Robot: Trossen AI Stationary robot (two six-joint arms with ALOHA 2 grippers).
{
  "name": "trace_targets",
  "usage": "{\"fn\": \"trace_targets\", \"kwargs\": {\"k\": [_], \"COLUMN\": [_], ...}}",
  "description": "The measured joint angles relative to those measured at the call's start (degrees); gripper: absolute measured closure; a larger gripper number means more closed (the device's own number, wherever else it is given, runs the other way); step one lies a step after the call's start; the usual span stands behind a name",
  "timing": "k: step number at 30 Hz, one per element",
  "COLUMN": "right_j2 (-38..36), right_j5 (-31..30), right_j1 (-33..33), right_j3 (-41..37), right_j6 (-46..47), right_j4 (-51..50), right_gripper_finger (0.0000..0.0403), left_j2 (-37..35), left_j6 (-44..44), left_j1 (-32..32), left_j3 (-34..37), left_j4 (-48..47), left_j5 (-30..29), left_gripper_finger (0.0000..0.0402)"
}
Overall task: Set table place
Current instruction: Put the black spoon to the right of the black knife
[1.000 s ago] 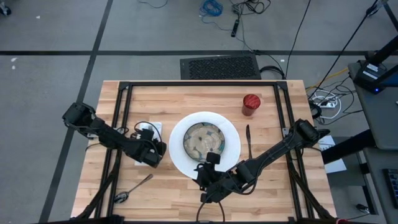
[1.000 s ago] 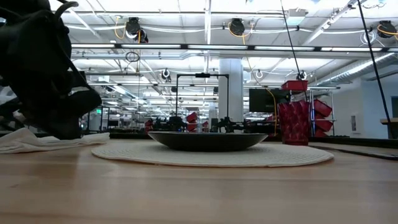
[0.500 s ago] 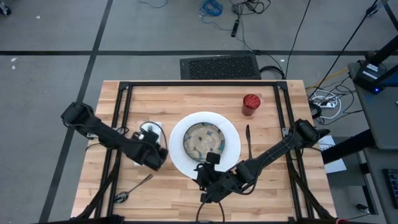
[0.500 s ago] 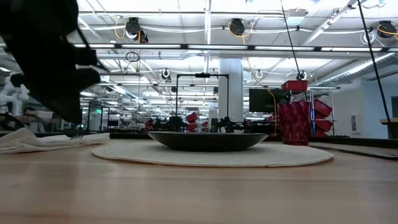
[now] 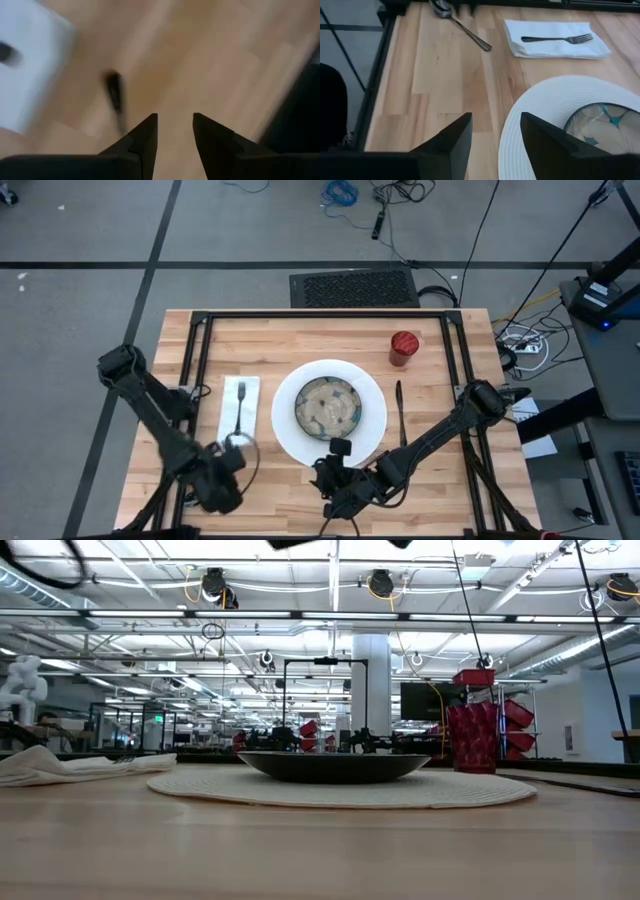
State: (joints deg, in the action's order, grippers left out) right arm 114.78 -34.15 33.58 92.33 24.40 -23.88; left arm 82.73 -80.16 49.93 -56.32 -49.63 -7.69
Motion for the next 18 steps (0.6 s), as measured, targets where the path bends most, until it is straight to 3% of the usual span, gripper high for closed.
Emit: {"fn": "trace_targets", "kwargs": {"k": [4, 10, 18], "right_j2": [1.0, 1.1, 1.1], "right_j5": [0.1, 1.2, 1.2], "right_j1": [-0.1, -0.1, -0.1], "right_j3": [0.0, 0.0, 0.0], "right_j6": [-0.2, -3.1, -5.6], "right_j4": [1.9, 5.2, 7.4], "right_gripper_finger": [0.0247, 0.0247, 0.0248], "left_j2": [1.0, 3.9, 8.9], "left_j6": [-9.8, -14.1, -19.9], "left_j1": [6.3, 11.5, 15.7], "left_j3": [0.0, 0.0, 0.0], "left_j4": [2.3, -0.4, -0.7], "left_j5": [-0.1, 1.1, 3.0], "left_gripper_finger": [0.0292, 0.0286, 0.0221]}}
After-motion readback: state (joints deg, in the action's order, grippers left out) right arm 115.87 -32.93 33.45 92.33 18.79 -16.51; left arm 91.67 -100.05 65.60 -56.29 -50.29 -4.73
